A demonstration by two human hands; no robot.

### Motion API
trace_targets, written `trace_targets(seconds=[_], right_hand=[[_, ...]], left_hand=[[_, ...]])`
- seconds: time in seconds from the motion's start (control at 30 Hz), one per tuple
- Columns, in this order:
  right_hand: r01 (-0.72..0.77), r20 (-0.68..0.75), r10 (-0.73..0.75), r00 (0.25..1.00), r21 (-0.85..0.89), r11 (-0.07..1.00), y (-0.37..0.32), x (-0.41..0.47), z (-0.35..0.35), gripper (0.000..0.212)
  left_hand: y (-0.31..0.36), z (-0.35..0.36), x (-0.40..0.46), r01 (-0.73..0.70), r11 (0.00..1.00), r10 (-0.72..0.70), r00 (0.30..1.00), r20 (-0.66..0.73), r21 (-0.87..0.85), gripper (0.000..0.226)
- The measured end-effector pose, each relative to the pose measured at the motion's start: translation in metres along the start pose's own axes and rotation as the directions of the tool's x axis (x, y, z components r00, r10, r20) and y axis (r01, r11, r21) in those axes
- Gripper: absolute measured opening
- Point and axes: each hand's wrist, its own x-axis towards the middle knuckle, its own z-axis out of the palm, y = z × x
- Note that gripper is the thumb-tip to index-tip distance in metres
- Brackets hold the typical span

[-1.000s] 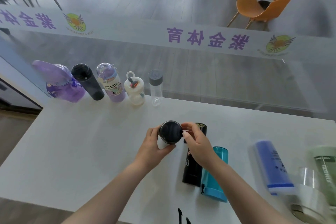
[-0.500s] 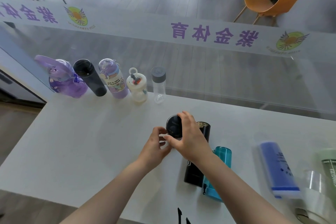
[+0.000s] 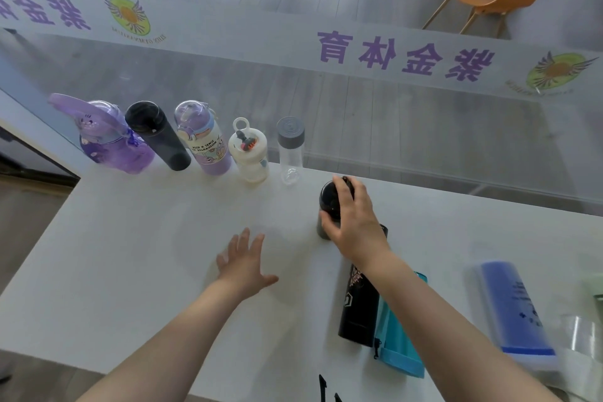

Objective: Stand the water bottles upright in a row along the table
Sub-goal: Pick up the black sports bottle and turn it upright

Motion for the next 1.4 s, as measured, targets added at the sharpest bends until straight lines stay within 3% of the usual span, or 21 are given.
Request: trace_targets(seconds=[0.27, 0.87, 1.0, 1.2, 1.4], right_hand=[[-0.048, -0.015, 0.048, 0.999, 0.014, 0.999, 0.008, 0.075, -0.002, 0.068], [-0.049, -0.038, 0.046, 0.998, -0.073, 0.996, 0.009, 0.109, -0.002, 0.070], [-0.043, -0.062, 0.037, 0.997, -0.083, 0.996, 0.007, 0.100, -0.011, 0.075], [0.012, -0.134, -0.015, 0.991, -0.024, 1.000, 0.017, 0.053, -0.026, 0.058], [0.029, 0.044, -0.025, 0.999, -0.093, 0.995, 0.057, -0.024, -0.016, 0.047]], left_hand=[[-0.010, 0.008, 0.008, -0.009, 0.971, -0.008, 0.998, 0.069, 0.240, 0.123], [-0.009, 0.009, 0.013, 0.024, 0.982, -0.046, 0.992, 0.114, 0.188, 0.128], [-0.009, 0.008, 0.011, 0.022, 0.983, -0.042, 0.993, 0.106, 0.180, 0.128], [-0.009, 0.008, 0.010, 0.025, 0.987, -0.041, 0.994, 0.097, 0.161, 0.128], [-0.013, 0.012, 0.009, 0.012, 0.987, -0.022, 0.998, 0.062, 0.159, 0.127]])
